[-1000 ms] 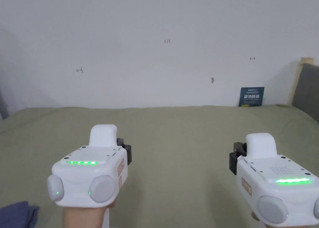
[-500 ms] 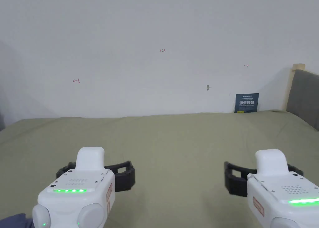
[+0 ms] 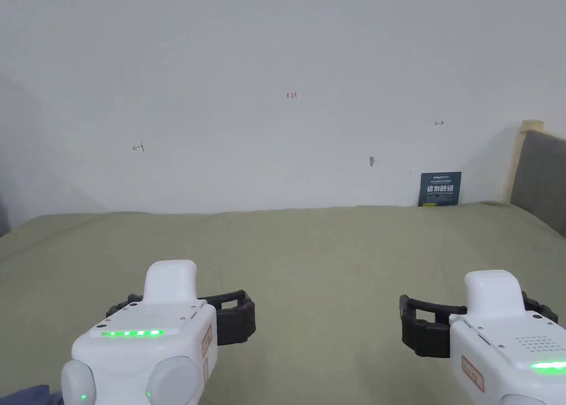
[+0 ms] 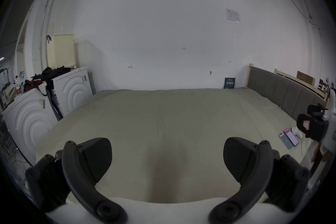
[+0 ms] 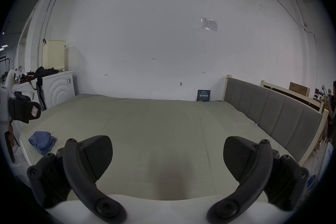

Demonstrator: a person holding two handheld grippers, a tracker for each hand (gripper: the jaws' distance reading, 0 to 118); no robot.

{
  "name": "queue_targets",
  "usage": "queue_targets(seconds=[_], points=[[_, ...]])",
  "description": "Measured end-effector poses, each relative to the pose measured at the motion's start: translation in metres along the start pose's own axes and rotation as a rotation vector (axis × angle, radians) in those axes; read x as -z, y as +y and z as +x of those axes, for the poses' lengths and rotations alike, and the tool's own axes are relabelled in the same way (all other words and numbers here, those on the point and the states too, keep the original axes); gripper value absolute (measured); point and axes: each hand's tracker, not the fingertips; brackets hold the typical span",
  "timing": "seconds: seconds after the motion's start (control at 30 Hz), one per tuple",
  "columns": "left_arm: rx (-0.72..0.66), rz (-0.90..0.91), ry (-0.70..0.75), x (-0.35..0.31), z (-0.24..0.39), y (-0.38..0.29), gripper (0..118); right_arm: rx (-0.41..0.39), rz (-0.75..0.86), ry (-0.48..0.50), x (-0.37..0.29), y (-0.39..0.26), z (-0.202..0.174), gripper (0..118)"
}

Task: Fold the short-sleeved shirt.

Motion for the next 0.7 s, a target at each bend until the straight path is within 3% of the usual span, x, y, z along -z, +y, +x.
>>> queue_targets(seconds=[0.07,0.17,0.33,0.43,0.5,0.57,0.7], points=[[0.006,-0.007,0.033,0.001,0.003,0.000,118,-0.005,0.005,0.000,-0.003,0.001,-0.002,118],[0.135,0.029,0.126,0.002,0.006,-0.006,118,-0.013,0.006,0.006,-0.003,0.001,-0.002,118],[-0.011,-0.023,0.099,0.000,-0.006,-0.004,118,-0.011,0.010,0.008,-0.006,0.004,-0.003,118],[0.021,-0.056,0.143,0.006,0.001,-0.001,118,-0.009,0.012,0.008,-0.005,0.005,-0.005,118],[0.125,0.013,0.154,0.004,0.008,-0.006,118,-0.014,0.021,0.003,-0.008,0.005,-0.007,118],[0.072,0.109,0.025,-0.003,0.005,-0.008,118,-0.023,0.030,-0.010,-0.006,0.006,-0.007,118],[0.021,0.030,0.138,-0.001,0.004,0.000,118,-0.038,0.034,-0.021,-0.008,0.011,-0.008,118]])
